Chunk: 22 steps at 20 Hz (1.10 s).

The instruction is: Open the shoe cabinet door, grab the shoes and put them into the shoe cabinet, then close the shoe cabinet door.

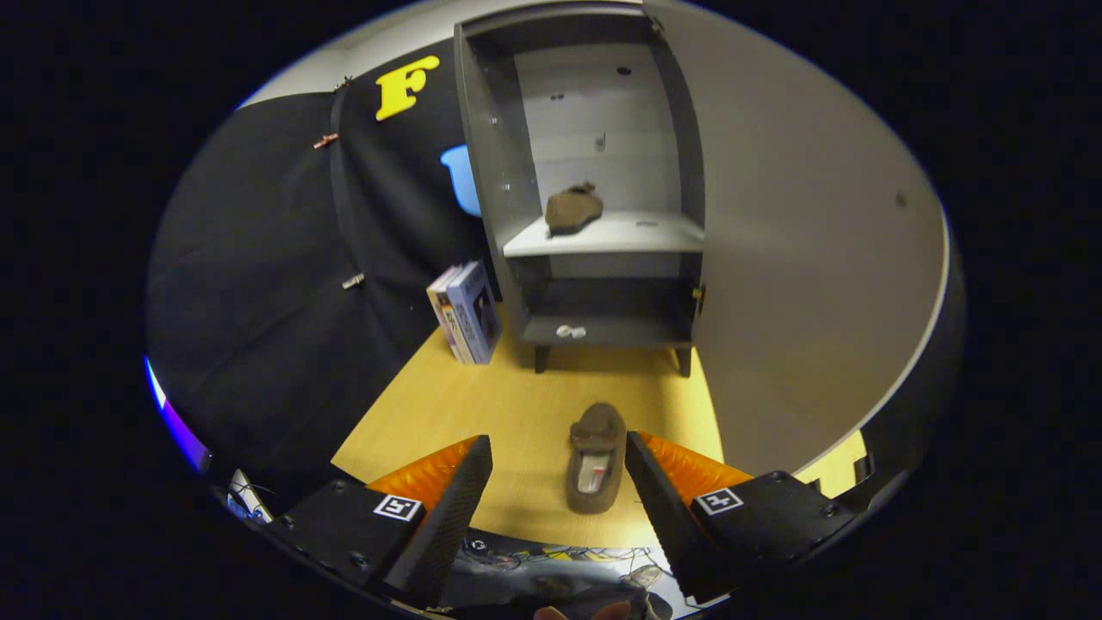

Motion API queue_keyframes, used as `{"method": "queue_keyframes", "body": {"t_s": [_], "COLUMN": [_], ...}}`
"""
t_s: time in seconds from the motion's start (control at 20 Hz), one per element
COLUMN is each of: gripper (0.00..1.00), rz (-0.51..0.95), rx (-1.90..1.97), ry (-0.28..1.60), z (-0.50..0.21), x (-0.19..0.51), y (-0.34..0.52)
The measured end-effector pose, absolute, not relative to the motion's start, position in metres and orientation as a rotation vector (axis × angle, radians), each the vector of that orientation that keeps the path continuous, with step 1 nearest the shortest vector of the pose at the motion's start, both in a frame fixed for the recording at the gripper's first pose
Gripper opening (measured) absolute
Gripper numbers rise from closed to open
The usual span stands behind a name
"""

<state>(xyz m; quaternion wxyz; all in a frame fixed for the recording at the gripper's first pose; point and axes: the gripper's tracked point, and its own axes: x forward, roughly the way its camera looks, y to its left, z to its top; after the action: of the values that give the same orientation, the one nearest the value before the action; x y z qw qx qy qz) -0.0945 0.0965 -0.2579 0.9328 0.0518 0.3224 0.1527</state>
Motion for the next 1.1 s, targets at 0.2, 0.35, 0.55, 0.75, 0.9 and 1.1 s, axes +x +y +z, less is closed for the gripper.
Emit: {"method": "queue_keyframes", "body": {"t_s": [0.2, 0.35, 0.55, 0.75, 0.9, 1.1], "gripper": [0.99, 0.99, 0.94, 0.85, 0.78, 0.45], "rz": [0.313, 0.297, 0.26, 0.209, 0.145, 0.051], "rx": [0.159, 0.169, 0.193, 0.178, 0.157, 0.154], "ry": [0.779, 0.84, 0.899, 0.909, 0.865, 0.767], "z": [-0.331, -0.38, -0.439, -0.491, -0.516, -0.528], "x": [-0.084, -0.07, -0.044, -0.014, 0.011, 0.045], "y": [0.125, 0.137, 0.15, 0.157, 0.151, 0.136]}}
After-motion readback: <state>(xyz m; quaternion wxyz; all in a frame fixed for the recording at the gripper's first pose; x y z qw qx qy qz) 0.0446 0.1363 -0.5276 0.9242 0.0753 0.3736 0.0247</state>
